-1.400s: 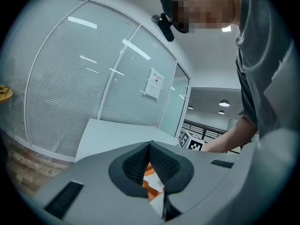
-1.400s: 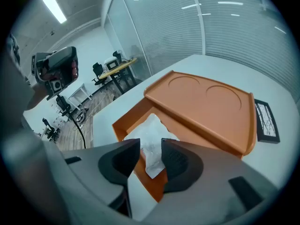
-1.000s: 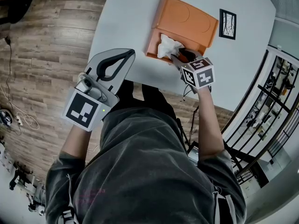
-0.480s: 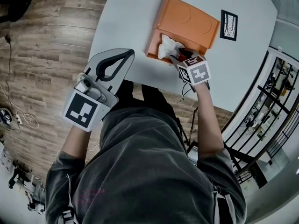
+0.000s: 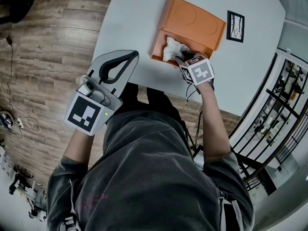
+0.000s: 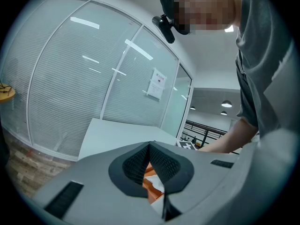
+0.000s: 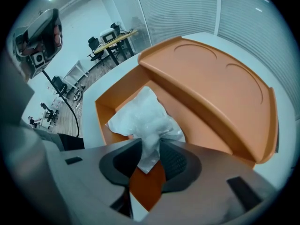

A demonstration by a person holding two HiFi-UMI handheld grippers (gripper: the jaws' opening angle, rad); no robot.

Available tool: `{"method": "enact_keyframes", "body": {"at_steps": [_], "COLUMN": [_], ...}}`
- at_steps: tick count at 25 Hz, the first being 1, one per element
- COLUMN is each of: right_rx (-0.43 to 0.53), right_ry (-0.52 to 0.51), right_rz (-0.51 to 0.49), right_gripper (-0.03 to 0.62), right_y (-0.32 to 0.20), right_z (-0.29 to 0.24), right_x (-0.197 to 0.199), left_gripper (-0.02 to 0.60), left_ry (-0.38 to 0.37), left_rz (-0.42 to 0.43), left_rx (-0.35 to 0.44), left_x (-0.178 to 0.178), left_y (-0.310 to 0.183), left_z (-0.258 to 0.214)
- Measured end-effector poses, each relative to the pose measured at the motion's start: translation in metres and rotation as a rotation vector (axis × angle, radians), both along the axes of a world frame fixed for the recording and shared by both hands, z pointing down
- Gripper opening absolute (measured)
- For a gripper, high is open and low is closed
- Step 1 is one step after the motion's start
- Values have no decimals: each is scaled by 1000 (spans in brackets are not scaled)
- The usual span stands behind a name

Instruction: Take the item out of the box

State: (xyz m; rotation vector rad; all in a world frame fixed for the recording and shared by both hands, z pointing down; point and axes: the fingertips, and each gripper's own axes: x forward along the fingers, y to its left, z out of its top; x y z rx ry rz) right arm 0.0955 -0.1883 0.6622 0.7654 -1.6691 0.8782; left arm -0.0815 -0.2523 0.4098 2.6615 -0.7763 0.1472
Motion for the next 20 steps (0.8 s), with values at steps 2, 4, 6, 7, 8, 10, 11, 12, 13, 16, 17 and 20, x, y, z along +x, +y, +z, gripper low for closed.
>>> {"method": "enact_keyframes", "body": {"at_steps": [2,4,6,7,8,10,11,12,13,16,17,20], "right_rx": [5,18,38,48,59,78,86,95,104,142,157,206], "right_ry": [-6,-11,-15,-18,-21,-29,-32,-35,-38,-46,-49,-64], "right_rz": [4,9,13,14,16,17,18,19,21,30,33,41], "right_gripper": [118,109,104,103,101,100,98,98,97,95,94,91], "right_y": [1,1,-1,-2,-3,-5,-6,-6,-7,-7,-7,-14], "right_z": [0,-3,-7,-9,-12,-18,-20,-23,-26,-36,-40,-53], "right_x": [-1,-2,-2,-2,-2,-1,-1,0,1,0,-1,-2], "left_gripper": [6,6,6,6,6,6,6,7,7,6,6,7], "left_ry": [-2,-2,-3,-3,-4,-5,-5,-4,-4,-7,-9,-14], "left_rz": [2,4,8,10,12,16,17,18,18,17,17,16], "left_rx": [4,9,18,22,25,34,40,46,52,65,71,92], "left_x": [0,1,3,4,5,7,8,9,10,11,10,13], "left_y": [1,2,4,5,6,8,10,11,12,18,19,22], "left_z": [-2,-4,-7,-8,-10,-13,-15,-18,-21,-28,-30,-38]}}
